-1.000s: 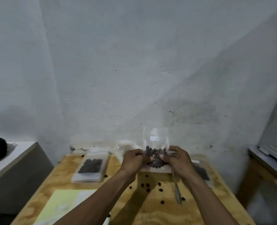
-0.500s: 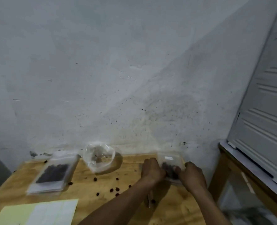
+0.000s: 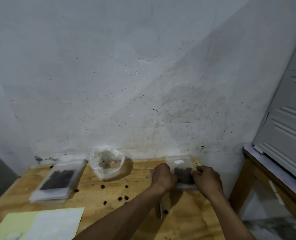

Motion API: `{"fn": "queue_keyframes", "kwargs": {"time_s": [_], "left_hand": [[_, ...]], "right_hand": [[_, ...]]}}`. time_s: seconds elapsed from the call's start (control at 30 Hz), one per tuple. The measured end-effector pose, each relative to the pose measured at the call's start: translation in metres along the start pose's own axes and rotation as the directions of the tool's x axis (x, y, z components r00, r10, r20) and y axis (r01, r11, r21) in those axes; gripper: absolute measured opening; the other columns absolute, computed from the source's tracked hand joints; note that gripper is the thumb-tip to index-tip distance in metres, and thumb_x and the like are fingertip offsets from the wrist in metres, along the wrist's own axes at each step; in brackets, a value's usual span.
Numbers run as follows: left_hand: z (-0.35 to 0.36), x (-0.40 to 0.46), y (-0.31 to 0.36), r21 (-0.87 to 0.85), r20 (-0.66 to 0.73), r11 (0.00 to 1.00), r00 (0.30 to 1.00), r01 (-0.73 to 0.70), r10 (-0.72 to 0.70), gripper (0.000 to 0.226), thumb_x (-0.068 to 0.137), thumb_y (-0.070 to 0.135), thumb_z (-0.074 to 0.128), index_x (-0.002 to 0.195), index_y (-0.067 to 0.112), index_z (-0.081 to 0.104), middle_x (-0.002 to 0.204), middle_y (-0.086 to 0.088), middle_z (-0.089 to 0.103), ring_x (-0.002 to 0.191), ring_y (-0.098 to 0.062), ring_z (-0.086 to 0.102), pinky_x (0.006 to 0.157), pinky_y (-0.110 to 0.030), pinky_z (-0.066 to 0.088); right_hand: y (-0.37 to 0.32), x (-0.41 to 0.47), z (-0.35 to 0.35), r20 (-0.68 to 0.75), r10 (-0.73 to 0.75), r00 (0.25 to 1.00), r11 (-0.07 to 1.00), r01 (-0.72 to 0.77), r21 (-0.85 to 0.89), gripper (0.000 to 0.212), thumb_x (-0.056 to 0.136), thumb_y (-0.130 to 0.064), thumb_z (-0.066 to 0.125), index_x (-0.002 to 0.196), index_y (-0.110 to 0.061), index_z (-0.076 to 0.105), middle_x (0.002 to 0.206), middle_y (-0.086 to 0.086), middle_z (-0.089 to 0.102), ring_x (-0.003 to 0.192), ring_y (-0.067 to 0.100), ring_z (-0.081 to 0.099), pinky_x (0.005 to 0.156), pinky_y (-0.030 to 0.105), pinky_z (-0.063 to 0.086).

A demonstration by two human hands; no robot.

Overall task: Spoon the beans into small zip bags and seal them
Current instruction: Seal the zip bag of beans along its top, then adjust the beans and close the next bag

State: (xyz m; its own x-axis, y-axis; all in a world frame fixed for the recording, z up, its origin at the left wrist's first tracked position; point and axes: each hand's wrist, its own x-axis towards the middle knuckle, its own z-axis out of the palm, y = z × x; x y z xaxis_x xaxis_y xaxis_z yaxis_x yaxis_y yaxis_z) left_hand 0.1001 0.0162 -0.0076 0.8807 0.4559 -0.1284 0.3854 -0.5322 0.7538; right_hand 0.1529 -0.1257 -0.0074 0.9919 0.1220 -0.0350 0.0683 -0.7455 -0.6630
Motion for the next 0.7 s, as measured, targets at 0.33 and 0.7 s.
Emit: {"fn": "queue_keyframes", "kwargs": {"time_s": [0.33, 0.7], "left_hand": [[-0.037, -0.005, -0.004, -0.128, -0.089, 0.985, 0.99, -0.119, 0.108, 0.045, 0.093, 0.026, 0.072, 0.134, 0.009, 0.061, 0.131, -0.008, 0.066, 0.119, -0.021, 0.063, 0.096, -0.025, 0.049], [-0.19, -0.033, -0.081, -0.178, -0.552, 0.969, 0.832, -0.171, 0.045, 0.024, 0.096, 0.023, 0.062, 0.112, 0.01, 0.075, 0.109, -0.004, 0.075, 0.097, -0.019, 0.069, 0.085, -0.033, 0.057]], "right_hand": [[-0.027, -0.01, -0.001, -0.076, -0.136, 0.988, 0.991, 0.135, -0.026, 0.046, 0.099, -0.034, 0.058, 0.14, -0.014, 0.057, 0.137, 0.011, 0.061, 0.122, 0.029, 0.059, 0.099, 0.038, 0.049], [-0.159, -0.077, 0.064, 0.016, -0.541, 0.841, 0.832, 0.533, 0.152, 0.033, 0.097, -0.03, 0.064, 0.126, -0.015, 0.068, 0.12, 0.001, 0.071, 0.1, 0.014, 0.068, 0.085, 0.026, 0.052]]}}
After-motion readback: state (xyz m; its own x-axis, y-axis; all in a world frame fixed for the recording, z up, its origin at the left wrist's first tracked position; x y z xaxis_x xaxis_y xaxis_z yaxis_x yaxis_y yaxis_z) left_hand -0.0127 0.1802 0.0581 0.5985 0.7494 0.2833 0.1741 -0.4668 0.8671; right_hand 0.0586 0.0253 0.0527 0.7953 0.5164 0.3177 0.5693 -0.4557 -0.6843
